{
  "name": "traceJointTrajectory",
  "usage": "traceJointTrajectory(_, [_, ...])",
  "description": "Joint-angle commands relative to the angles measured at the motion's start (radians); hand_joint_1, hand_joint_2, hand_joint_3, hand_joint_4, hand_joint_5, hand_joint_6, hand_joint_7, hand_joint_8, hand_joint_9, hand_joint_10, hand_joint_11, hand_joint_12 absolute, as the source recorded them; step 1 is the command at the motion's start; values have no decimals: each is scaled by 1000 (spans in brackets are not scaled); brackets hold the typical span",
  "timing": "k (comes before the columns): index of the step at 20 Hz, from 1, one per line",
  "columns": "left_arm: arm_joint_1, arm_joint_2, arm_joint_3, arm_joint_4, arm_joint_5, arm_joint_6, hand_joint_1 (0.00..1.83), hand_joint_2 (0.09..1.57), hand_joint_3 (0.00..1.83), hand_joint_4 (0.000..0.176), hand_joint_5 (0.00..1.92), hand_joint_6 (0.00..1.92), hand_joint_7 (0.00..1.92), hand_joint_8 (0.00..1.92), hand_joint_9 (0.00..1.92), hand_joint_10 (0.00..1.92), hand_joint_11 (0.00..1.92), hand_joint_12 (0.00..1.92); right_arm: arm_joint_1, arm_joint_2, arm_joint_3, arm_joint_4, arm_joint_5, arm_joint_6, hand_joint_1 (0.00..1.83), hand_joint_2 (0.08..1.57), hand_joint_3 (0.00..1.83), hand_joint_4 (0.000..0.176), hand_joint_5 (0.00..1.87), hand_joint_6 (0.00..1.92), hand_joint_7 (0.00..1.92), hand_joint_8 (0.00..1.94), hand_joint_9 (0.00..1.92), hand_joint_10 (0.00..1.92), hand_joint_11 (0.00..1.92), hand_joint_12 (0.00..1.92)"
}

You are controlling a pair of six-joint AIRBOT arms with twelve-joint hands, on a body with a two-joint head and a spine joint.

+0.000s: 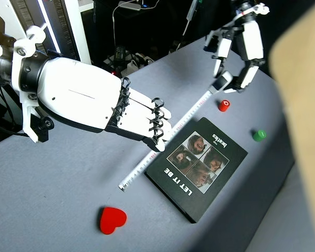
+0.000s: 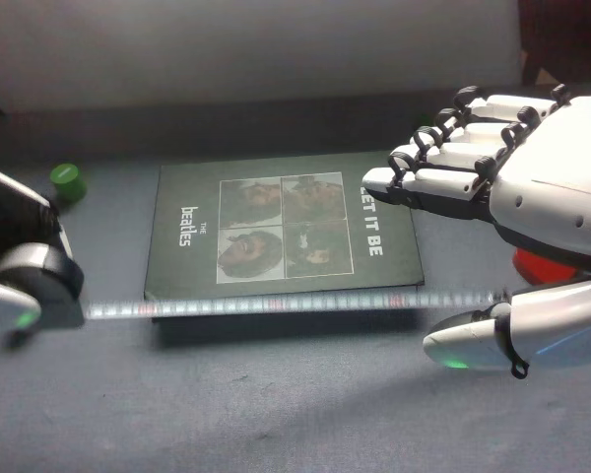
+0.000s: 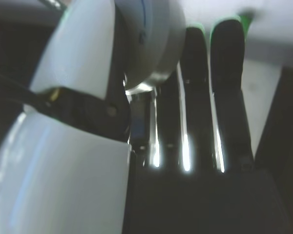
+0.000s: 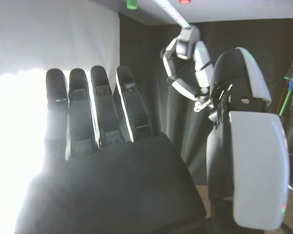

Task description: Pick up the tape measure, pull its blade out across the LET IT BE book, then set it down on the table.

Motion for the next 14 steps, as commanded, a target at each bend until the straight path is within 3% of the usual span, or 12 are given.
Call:
traceJointTrajectory(1, [-7, -6, 2, -6, -96, -7, 1359, 1174, 1, 0, 804, 1055, 856, 1239, 808, 1419, 737, 1349, 17, 2, -5, -13, 36, 0, 178, 1052, 0, 31, 104, 1, 136, 2, 141, 1, 0, 584])
traceJointTrajectory(11, [68, -123, 22, 23, -205, -101, 1359, 1175, 0, 0, 812, 1059, 851, 1245, 803, 1420, 736, 1352, 17, 1, -5, -13, 33, -2, 177, 1053, 0, 30, 102, 0, 143, 2, 152, 3, 0, 600])
traceJointTrajectory(14, [134, -133, 26, 80, -275, -214, 1360, 1170, 0, 0, 833, 1051, 851, 1232, 811, 1407, 722, 1343, 17, 1, -5, -13, 33, -3, 177, 1053, 0, 30, 110, 3, 146, 3, 152, 2, 0, 596])
